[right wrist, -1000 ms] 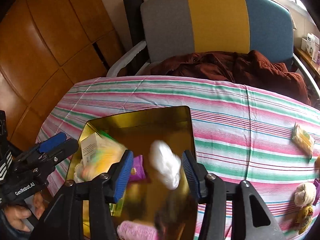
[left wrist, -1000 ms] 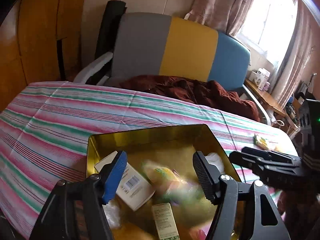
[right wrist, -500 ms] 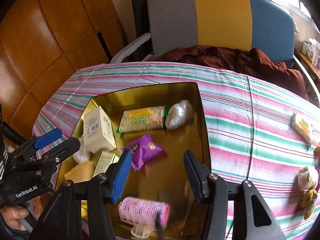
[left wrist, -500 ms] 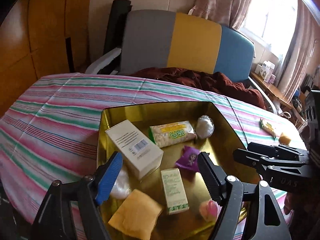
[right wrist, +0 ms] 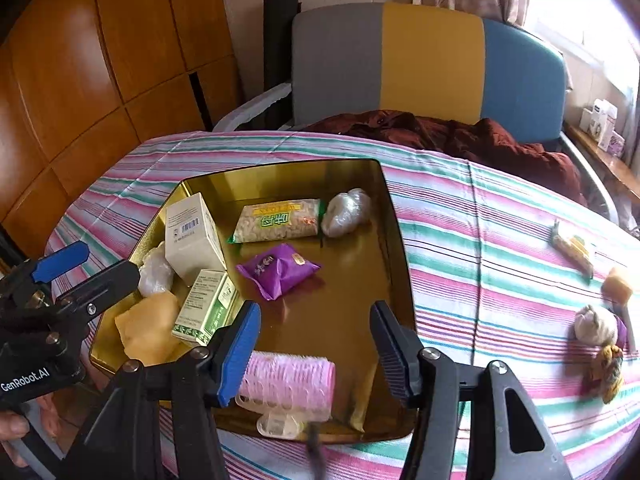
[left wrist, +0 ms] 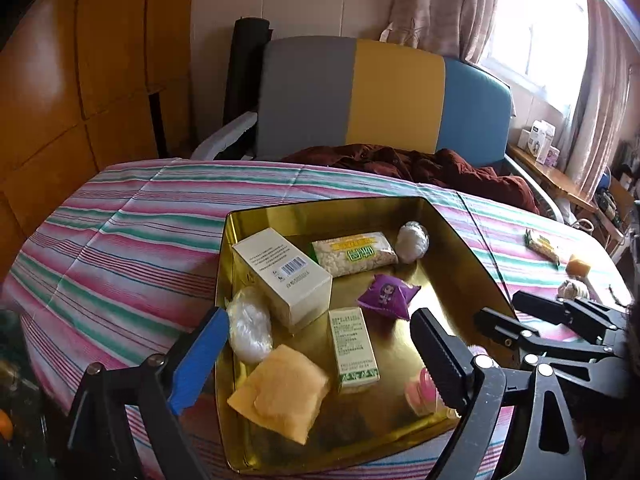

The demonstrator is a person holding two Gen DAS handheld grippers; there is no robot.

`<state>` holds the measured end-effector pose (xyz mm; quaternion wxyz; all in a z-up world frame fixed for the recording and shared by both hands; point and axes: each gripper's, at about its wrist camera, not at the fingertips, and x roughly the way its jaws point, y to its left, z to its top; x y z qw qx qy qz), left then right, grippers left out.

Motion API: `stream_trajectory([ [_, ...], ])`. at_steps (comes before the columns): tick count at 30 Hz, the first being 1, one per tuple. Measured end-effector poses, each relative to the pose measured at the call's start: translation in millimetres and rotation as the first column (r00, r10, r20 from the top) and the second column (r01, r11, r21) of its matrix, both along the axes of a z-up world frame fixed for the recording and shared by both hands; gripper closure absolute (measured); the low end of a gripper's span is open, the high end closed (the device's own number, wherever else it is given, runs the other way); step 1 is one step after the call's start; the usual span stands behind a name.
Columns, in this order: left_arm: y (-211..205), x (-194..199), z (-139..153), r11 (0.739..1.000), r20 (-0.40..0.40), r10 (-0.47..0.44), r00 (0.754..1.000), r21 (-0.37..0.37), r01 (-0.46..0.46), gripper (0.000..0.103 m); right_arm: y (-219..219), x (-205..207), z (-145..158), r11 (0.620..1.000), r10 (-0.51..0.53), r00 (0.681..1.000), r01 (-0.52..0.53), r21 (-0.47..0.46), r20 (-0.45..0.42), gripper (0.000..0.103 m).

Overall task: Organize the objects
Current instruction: 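Carry the snack bag and plastic bundle into the gold tray, opening both grippers, then move both tools from the gold tray back over the remaining items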

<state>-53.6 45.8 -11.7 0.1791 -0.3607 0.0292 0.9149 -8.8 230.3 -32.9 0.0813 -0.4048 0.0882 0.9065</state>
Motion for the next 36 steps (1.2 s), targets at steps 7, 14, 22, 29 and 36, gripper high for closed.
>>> stream_trajectory([
  [7, 5.5, 12.3, -2.8, 1.0, -0.009, -0.015, 1.0, -0.016, 0.015, 0.009, 6.2, 12.0, -1.4, 1.0, -0.026, 1.0, 0.026, -0.003, -0.003, 0.045],
  [14, 11.6, 19.0, -1.1, 0.999, -0.035, -0.029, 0.999, -0.044, 0.028, 0.009, 7.0, 17.0, -1.7, 0.999, -0.04, 0.999, 0.04, 0.013, -0.003, 0.045],
  [22, 13.8, 24.0, 4.5, 0.998, -0.061, -0.039, 0.997, -0.055, 0.036, 0.008, 14.0, 22.9, -1.8, 0.998, -0.065, 0.998, 0.065, 0.014, -0.004, 0.045],
  [29, 22.1, 27.1, 3.3, 0.995, -0.056, -0.075, 0.996, -0.076, 0.07, 0.008, 31.0, 32.3, -5.8, 0.994, -0.108, 0.994, 0.108, 0.003, 0.01, 0.045],
  [36, 48.1, 34.4, 3.3, 0.981, -0.055, -0.166, 0.985, -0.109, 0.159, 0.008, 58.5, 47.6, -13.3, 0.984, -0.176, 0.984, 0.177, -0.01, 0.04, 0.045],
])
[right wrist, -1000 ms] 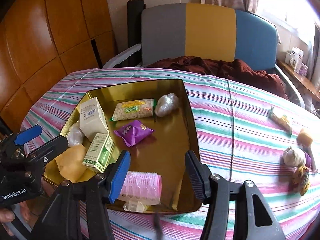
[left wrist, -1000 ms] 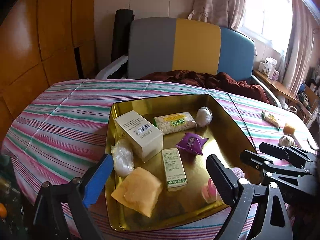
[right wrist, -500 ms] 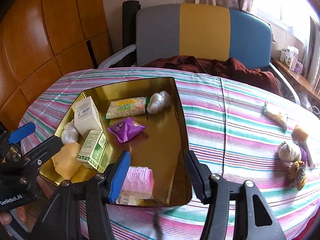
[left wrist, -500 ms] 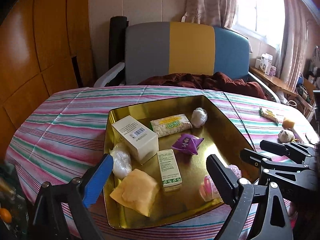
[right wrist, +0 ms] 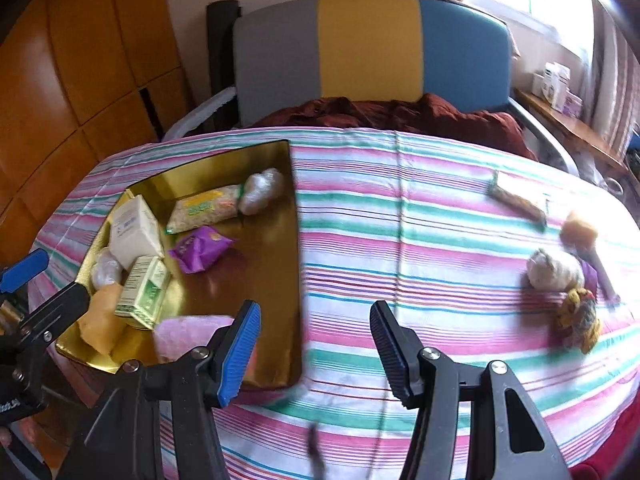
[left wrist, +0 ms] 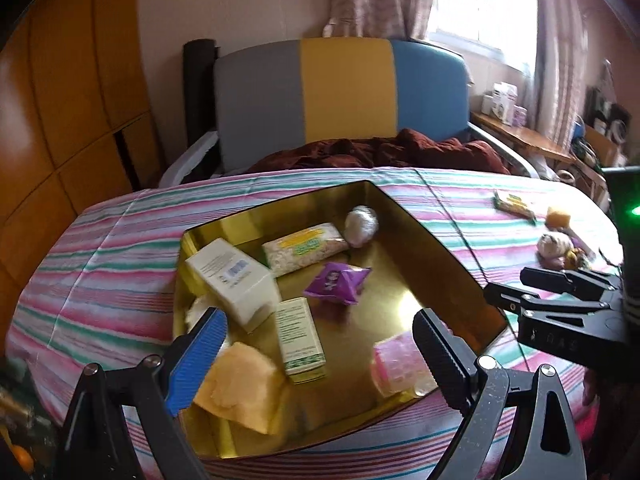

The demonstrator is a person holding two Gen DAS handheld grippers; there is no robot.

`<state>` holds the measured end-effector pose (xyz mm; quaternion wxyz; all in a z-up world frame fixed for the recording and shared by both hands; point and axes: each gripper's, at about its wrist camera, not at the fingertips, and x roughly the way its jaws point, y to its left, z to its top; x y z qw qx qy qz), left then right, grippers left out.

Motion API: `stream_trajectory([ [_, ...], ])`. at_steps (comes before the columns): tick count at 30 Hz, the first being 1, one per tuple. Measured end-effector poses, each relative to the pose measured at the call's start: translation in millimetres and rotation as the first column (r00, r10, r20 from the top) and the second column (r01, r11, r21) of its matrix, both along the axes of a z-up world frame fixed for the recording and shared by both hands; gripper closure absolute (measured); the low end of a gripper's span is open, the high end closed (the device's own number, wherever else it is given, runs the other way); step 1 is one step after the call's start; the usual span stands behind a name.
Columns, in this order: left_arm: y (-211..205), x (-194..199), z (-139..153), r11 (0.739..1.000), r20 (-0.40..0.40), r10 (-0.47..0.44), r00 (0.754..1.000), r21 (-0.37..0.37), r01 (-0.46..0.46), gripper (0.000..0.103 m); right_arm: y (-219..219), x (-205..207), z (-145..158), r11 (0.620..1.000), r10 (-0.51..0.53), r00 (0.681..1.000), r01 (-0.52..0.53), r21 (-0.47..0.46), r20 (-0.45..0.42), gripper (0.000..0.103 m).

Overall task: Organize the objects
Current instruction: 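Move both tools from the gold tray back over the remaining items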

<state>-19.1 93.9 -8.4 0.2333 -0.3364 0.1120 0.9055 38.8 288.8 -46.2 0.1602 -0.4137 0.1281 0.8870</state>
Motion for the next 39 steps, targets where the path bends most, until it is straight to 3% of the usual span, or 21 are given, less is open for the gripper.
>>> stream_trajectory([
  [13, 50.8, 14.5, -8.1, 0.985, 0.017, -0.165, 0.986, -0.04, 0.166, 0.007, 73.7, 35.0, 8.5, 0.985, -0.162, 0.987, 0.163, -0.056, 0.013, 0.045],
  [20, 69.0, 24.7, -10.6, 0.965, 0.036, -0.257, 0.966, -0.045, 0.258, 0.005, 143.7, 68.4, 35.1, 0.949, -0.31, 0.95, 0.308, -0.071, -0.021, 0.045],
  [28, 89.9, 29.5, -5.3, 0.95, 0.049, -0.311, 0.949, -0.029, 0.312, 0.005, 233.2, 120.5, 28.1, 0.852, -0.515, 0.857, 0.513, -0.103, -0.003, 0.045],
  [34, 123.9, 31.9, -1.7, 0.927, 0.063, -0.371, 0.926, -0.027, 0.374, 0.005, 265.3, 155.1, -4.3, 0.737, -0.627, 0.779, 0.598, -0.314, 0.011, 0.045],
  [39, 163.1, 31.1, -7.3, 0.903, 0.116, -0.426, 0.897, -0.009, 0.43, 0.005, 272.3, 167.7, -5.8, 0.697, -0.662, 0.75, 0.61, -0.378, -0.01, 0.045],
])
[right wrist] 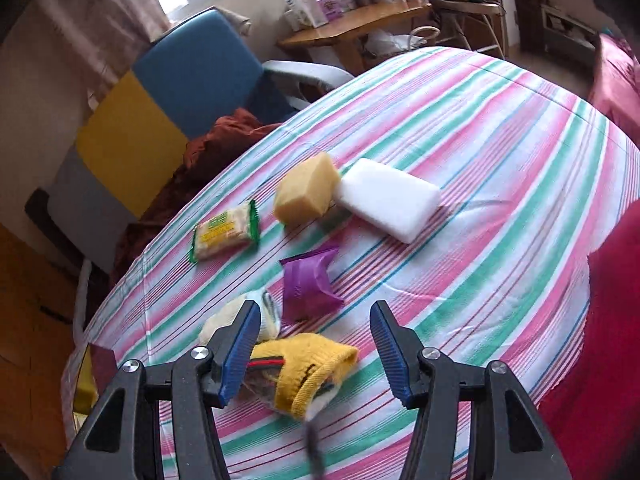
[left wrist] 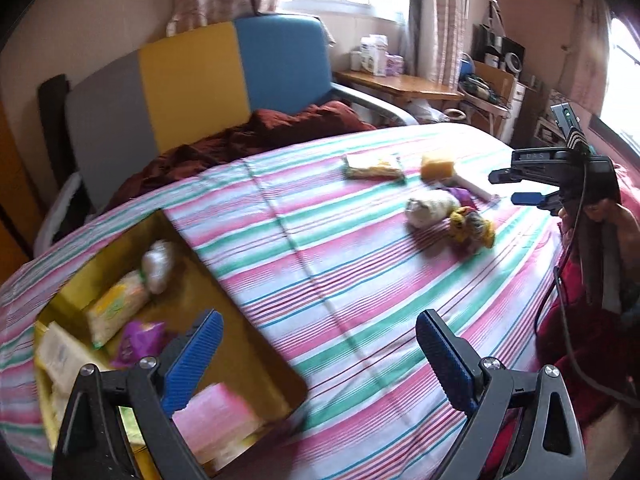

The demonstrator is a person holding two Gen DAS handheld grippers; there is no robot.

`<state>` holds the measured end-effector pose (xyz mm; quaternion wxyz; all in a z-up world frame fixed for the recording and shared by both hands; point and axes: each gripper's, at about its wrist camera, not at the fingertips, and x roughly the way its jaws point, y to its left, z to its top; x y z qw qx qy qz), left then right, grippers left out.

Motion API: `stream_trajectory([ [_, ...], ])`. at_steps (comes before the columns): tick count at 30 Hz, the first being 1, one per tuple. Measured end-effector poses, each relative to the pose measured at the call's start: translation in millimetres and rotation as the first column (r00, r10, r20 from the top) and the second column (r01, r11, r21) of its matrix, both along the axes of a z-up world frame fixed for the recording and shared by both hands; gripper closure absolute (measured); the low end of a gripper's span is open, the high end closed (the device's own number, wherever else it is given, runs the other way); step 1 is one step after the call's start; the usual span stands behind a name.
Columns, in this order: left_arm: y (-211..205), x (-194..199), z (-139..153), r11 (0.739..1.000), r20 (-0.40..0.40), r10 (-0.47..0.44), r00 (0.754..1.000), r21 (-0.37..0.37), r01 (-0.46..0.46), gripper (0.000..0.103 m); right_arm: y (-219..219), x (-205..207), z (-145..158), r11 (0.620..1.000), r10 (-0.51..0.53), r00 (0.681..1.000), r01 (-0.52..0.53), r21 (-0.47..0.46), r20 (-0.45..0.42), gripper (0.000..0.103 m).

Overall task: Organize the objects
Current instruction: 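Move both tools from the gold tray back over the remaining items, then grasp the cream knit sock with left gripper while right gripper grasps the purple sachet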

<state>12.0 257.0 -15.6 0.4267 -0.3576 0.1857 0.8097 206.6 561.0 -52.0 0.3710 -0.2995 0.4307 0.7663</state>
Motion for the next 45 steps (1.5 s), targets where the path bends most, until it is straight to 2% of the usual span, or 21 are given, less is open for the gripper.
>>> stream_trajectory([
  [8, 55.4, -17.6, -14.2, 0.999, 0.126, -0.028, 0.992, -0.013, 0.03, 0.005, 6.2, 5.0, -8.9, 0.998, -0.009, 0.999, 0.006, -0.069, -0.038, 0.045],
  [15, 106.2, -38.0, -23.5, 0.999, 0.233, -0.044, 0.971, -0.001, 0.046, 0.013, 11.1, 13.6, -10.3, 0.994, -0.039, 0.996, 0.031, -0.105, -0.08, 0.045],
  [22, 157.1, -46.4, -30.6, 0.997, 0.279, -0.08, 0.957, 0.008, 0.081, 0.013, 14.3, 16.2, -12.2, 0.99, -0.048, 0.992, 0.033, -0.135, -0.114, 0.045],
  [26, 189.2, -45.8, -35.2, 0.993, 0.253, -0.118, 0.96, -0.001, 0.122, 0.015, 14.6, 16.1, -12.5, 0.989, -0.043, 0.99, 0.024, -0.145, -0.131, 0.045],
  [30, 219.6, -43.8, -43.7, 0.984, 0.255, -0.167, 0.952, -0.013, 0.176, 0.015, 15.5, 17.4, -13.7, 0.987, -0.047, 0.988, 0.024, -0.157, -0.144, 0.045],
  [33, 238.8, -42.8, -54.6, 0.98, 0.243, -0.176, 0.954, -0.042, 0.192, 0.015, 15.3, 15.6, -14.3, 0.987, -0.04, 0.989, 0.017, -0.161, -0.143, 0.045],
  [38, 257.3, -50.9, -74.4, 0.981, 0.303, -0.161, 0.939, -0.052, 0.185, 0.012, 14.4, 12.0, -14.9, 0.987, -0.025, 0.991, 0.004, -0.159, -0.131, 0.045],
  [41, 253.2, -56.3, -90.0, 0.983, 0.385, -0.149, 0.911, -0.044, 0.179, 0.013, 14.3, 12.0, -15.6, 0.987, -0.025, 0.992, 0.005, -0.159, -0.123, 0.045],
  [43, 246.0, -53.4, -90.3, 0.98, 0.355, -0.174, 0.919, -0.026, 0.195, 0.018, 14.0, 11.3, -16.2, 0.988, -0.022, 0.993, 0.004, -0.157, -0.115, 0.045],
  [44, 243.1, -51.8, -89.4, 0.98, 0.342, -0.174, 0.924, -0.035, 0.197, 0.026, 13.6, 10.5, -16.5, 0.988, -0.019, 0.994, 0.001, -0.155, -0.109, 0.045],
  [45, 239.7, -52.1, -87.8, 0.981, 0.335, -0.168, 0.927, -0.039, 0.192, 0.042, 13.2, 9.4, -16.9, 0.988, -0.014, 0.995, -0.002, -0.153, -0.102, 0.045],
])
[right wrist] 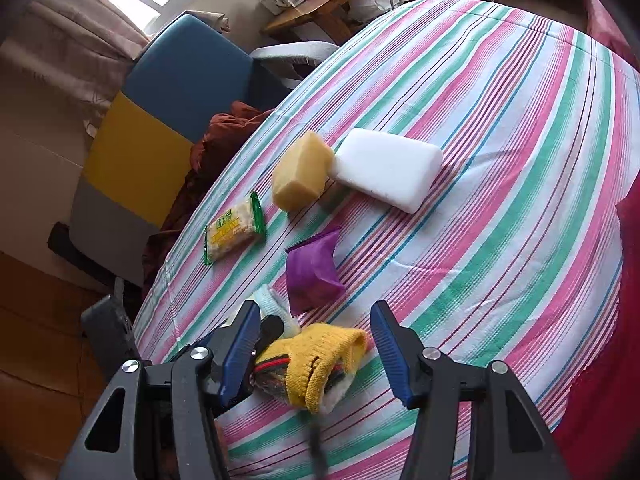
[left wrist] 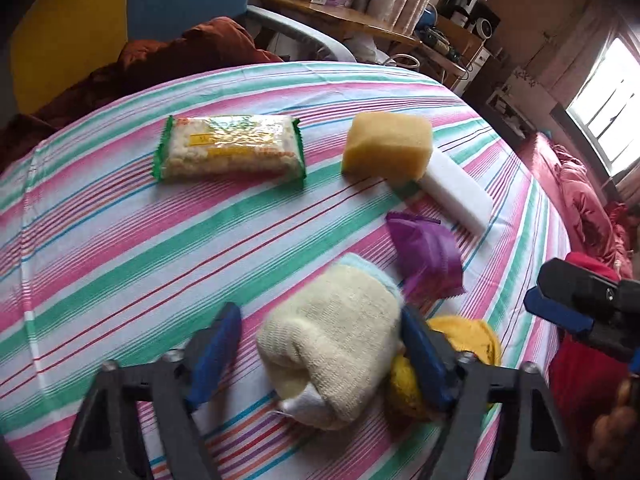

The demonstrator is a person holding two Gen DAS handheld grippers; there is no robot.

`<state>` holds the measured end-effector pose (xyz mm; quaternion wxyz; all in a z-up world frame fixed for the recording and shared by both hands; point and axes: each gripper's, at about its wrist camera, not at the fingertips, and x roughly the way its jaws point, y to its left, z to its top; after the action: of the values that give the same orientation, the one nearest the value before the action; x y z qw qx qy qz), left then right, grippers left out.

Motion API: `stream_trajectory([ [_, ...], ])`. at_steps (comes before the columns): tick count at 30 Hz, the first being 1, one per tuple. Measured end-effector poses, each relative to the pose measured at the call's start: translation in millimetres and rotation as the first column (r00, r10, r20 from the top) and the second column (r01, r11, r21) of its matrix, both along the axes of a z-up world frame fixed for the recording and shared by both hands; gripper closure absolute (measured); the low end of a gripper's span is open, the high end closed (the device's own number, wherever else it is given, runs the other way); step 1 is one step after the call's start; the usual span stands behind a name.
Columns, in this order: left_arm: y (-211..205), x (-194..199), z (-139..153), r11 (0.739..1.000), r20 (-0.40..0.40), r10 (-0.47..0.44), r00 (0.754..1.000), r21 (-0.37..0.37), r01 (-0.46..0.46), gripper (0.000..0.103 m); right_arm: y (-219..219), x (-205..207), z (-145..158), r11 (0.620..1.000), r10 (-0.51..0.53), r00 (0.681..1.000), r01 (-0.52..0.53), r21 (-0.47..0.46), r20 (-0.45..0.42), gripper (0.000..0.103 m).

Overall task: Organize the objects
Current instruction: 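Grasp the cream knit sock with left gripper while right gripper grasps the purple sachet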

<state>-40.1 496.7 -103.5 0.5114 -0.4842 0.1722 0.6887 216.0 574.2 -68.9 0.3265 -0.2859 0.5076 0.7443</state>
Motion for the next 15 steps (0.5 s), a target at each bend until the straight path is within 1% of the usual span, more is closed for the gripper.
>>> stream_trajectory([
  [5, -32.8, -13.2, 2.3, 0.995, 0.014, 0.099, 0.995, 0.008, -0.099, 0.043, -3.1, -6.1, -0.7, 1.0, 0.025, 0.999, -0.026, 0.017, 0.036, 0.045],
  [8, -59.9, -14.8, 2.6, 0.988, -0.006, 0.155, 0.988, 0.021, -0.155, 0.042, -6.4, -13.4, -2.0, 0.998, 0.057, 0.996, -0.059, 0.025, 0.068, 0.045],
  [9, -72.5, -12.6, 2.3, 0.984, -0.024, 0.176, 0.984, 0.033, -0.175, 0.042, -7.5, -15.7, -2.4, 0.997, 0.065, 0.995, -0.068, 0.03, 0.08, 0.045],
  [11, -89.7, -4.5, 1.4, 0.982, -0.071, 0.186, 0.98, 0.048, -0.182, 0.041, -9.1, -18.9, -3.5, 0.996, 0.077, 0.992, -0.081, 0.037, 0.103, 0.045],
  [14, -102.4, 12.3, -4.2, 0.986, -0.158, 0.162, 0.974, 0.054, -0.155, 0.042, -11.2, -22.8, -6.0, 0.995, 0.087, 0.986, -0.094, 0.043, 0.142, 0.045],
  [15, -104.2, 20.0, -6.9, 0.989, -0.208, 0.147, 0.967, 0.049, -0.139, 0.043, -12.0, -24.2, -7.0, 0.994, 0.091, 0.983, -0.098, 0.043, 0.158, 0.045],
])
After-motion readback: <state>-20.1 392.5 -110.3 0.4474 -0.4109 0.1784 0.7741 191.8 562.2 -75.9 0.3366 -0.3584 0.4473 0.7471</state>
